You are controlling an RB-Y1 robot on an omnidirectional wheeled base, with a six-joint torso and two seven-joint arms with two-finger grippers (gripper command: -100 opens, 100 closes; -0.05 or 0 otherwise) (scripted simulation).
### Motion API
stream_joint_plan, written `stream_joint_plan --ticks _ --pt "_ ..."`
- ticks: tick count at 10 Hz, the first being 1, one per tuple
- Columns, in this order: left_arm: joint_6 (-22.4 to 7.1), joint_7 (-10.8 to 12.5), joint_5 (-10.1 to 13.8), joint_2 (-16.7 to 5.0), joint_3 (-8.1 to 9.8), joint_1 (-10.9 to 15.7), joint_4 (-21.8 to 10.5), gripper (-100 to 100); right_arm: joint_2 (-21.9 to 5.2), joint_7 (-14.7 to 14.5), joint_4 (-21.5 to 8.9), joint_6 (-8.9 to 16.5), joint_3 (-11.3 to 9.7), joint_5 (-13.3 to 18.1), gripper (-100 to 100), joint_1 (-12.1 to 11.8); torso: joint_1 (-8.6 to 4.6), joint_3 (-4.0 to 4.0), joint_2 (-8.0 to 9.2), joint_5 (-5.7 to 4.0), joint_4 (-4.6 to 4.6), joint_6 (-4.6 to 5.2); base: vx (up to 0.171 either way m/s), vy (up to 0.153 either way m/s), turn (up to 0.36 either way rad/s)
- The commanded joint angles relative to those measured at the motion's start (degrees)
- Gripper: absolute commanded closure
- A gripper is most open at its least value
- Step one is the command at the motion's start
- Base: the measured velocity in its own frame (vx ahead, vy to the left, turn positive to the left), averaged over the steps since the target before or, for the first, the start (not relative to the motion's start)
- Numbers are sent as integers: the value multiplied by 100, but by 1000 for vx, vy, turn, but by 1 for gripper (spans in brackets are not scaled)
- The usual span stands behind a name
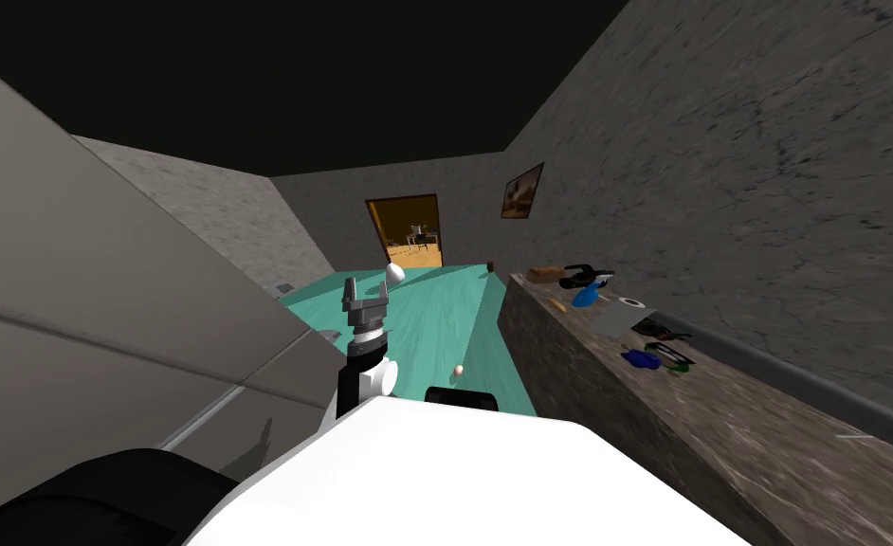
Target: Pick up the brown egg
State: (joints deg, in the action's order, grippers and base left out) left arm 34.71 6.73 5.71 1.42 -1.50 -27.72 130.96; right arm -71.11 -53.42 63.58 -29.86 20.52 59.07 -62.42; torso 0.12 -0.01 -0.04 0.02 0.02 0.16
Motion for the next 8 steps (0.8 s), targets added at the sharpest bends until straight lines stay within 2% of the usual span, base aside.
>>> stream_joint_plan --ticks 1,2,3,4,5,6,7,8 --pt "0 0 0 0 0 0 0 0 -67 -183 -63 -45 -62 214 -100 -53 0 0 0 0 0 0 5 55 249" --pt "0 0 0 0 0 1 0 0 -43 -241 -64 -83 -142 284 -100 -70 4 0 -1 1 0 -4 1 47 170" --pt "0 0 0 0 0 0 0 0 -62 -188 -66 -75 -77 217 -100 -62 3 1 2 0 0 1 1 17 18" --pt "0 0 0 0 1 0 0 0 -63 -206 -71 -85 -89 227 0 -58 -6 3 5 -1 1 4 0 0 0" --pt "0 0 0 0 1 0 0 0 21 -413 -337 -240 -3 316 -100 137 -12 4 6 -3 2 4 23 7 -9" --pt "0 0 0 0 1 -1 0 0 104 -559 -477 -396 81 405 -100 326 -13 1 1 -3 1 4 57 11 -16" --pt "0 0 0 0 1 -1 0 0 104 -622 -603 -396 81 405 -100 332 -13 -5 -10 -4 -1 3 49 8 -4" --pt "0 0 0 0 1 -1 0 0 188 -831 -824 -552 164 495 -100 528 -13 -6 -10 -3 -2 4 44 10 -11"
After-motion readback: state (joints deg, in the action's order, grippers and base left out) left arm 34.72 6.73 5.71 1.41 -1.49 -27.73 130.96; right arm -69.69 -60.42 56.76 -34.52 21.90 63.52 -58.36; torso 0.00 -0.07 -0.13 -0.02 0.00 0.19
